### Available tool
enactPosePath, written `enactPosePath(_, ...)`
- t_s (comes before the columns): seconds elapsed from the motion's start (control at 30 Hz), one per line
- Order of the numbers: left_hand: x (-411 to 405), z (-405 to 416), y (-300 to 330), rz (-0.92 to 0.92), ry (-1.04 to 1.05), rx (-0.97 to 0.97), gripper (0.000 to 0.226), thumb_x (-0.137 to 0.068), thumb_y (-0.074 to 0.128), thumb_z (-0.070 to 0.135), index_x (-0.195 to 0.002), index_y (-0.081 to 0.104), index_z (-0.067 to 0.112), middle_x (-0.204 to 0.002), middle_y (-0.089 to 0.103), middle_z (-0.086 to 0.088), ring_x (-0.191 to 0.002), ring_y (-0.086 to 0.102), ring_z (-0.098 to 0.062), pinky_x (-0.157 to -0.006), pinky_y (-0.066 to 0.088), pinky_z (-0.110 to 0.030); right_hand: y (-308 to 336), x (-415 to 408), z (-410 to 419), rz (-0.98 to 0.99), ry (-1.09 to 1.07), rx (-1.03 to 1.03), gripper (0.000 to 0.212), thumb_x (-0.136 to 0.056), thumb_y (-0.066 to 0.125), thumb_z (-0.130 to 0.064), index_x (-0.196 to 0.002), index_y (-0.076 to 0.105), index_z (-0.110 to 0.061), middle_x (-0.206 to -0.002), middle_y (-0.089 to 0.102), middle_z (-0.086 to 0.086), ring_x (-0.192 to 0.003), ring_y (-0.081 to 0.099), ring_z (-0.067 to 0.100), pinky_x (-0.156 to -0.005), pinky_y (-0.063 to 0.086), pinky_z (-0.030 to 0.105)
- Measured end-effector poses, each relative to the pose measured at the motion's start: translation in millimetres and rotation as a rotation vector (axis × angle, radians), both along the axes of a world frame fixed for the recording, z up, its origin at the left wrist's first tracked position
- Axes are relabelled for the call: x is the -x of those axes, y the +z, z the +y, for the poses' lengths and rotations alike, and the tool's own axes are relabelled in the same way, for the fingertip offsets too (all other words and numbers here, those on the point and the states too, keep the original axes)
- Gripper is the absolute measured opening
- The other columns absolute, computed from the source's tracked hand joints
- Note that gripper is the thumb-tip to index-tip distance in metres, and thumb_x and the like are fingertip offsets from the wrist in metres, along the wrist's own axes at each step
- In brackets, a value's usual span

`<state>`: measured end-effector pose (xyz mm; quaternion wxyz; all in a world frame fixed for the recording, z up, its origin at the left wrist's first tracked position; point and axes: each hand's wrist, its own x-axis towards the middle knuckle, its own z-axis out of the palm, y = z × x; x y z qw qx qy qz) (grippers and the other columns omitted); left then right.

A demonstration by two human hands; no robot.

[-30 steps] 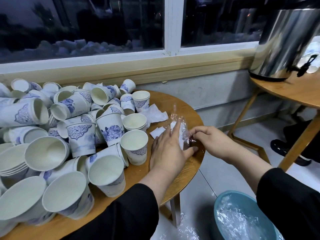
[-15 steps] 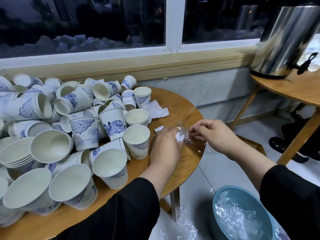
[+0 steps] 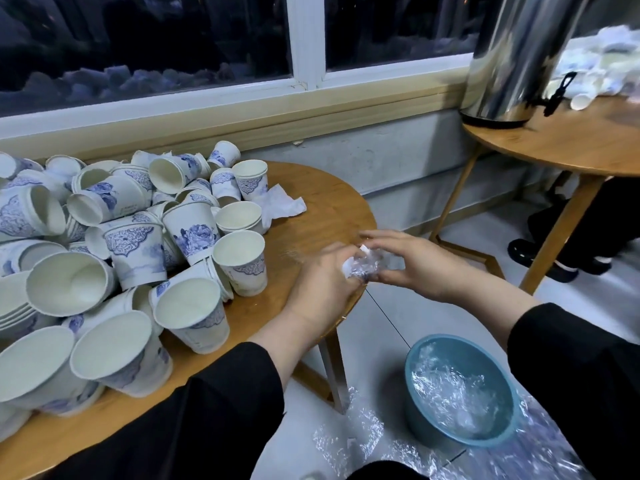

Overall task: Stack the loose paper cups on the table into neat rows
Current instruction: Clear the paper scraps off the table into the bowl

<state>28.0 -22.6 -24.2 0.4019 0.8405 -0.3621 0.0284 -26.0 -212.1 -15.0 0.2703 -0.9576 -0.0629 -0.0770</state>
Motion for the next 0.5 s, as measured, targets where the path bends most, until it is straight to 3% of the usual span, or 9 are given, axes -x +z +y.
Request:
enactPosePath(0.07,7.9,-13.9,-2.4,0.026,-0.034,0.019,0.031,-0.079,0.073,0.0,-0.103,0.074,0.019,-0.102,0.065,0.007,-0.093,0.06,-0.014,-0.078,0.041,-0.019,-3.8,18.2,-6.7,-0.076,-0.07,-0.042,0.043,-0.085,0.075,-0.032,-0.127,0.063,-0.025,-0.125,0.065,-0.008,-0.106,0.059,0.006,-0.093,0.05,0.034)
enactPosePath(0.13,19.0,-34.6,-4.3,0.019,-0.082,0.024,0.034,-0.077,0.07,-0.003,-0.103,0.074,0.018,-0.097,0.06,0.011,-0.092,0.059,-0.015,-0.077,0.039,-0.02,-7.3,41.0,-18.8,-0.117,-0.142,-0.096,0.034,-0.086,0.075,-0.027,-0.119,0.067,-0.024,-0.11,0.07,-0.006,-0.096,0.063,0.009,-0.086,0.05,0.028)
enactPosePath(0.2,31.7,-60.0,-5.8,-0.016,-0.143,0.031,0.036,-0.075,0.07,-0.003,-0.103,0.073,0.018,-0.099,0.062,0.008,-0.094,0.06,-0.016,-0.078,0.038,-0.02,-11.7,64.8,-38.3,-0.132,-0.225,-0.146,0.029,-0.086,0.076,-0.024,-0.114,0.068,-0.025,-0.104,0.071,-0.008,-0.092,0.063,0.005,-0.085,0.048,0.021)
enactPosePath(0.37,62.9,-126.7,-38.5,0.04,-0.299,-0.008,0.034,-0.078,0.069,-0.001,-0.106,0.071,0.018,-0.108,0.069,-0.002,-0.1,0.062,-0.022,-0.088,0.047,-0.033,-45.7,117.0,-96.9,-0.075,-0.363,-0.155,0.022,-0.085,0.075,-0.031,-0.105,0.066,-0.03,-0.097,0.069,-0.012,-0.092,0.064,0.006,-0.087,0.052,0.036)
enactPosePath(0.5,80.9,-160.9,-92.8,0.115,-0.355,-0.119,0.033,-0.08,0.073,0.001,-0.108,0.069,0.016,-0.11,0.065,-0.003,-0.101,0.062,-0.025,-0.089,0.047,-0.036,-98.8,144.5,-120.4,0.04,-0.436,-0.215,0.025,-0.084,0.077,-0.023,-0.105,0.066,-0.032,-0.094,0.07,-0.012,-0.088,0.064,0.005,-0.086,0.052,0.034)
